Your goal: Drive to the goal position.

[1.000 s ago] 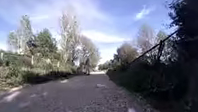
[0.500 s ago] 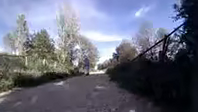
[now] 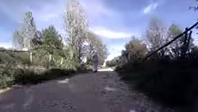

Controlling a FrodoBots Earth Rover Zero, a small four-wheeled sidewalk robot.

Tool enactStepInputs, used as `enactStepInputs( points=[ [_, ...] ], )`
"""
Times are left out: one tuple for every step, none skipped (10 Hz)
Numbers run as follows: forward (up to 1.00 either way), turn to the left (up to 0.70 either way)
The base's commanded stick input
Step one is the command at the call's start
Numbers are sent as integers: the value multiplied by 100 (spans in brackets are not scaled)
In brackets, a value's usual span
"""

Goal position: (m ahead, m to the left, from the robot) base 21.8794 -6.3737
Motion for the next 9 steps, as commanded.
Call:
enactStepInputs(
  points=[
    [85,-9],
    [85,-14],
    [85,-18],
    [85,-23],
    [85,-27],
    [85,-31],
    [85,-30],
    [85,-18],
    [85,-6]
  ],
)
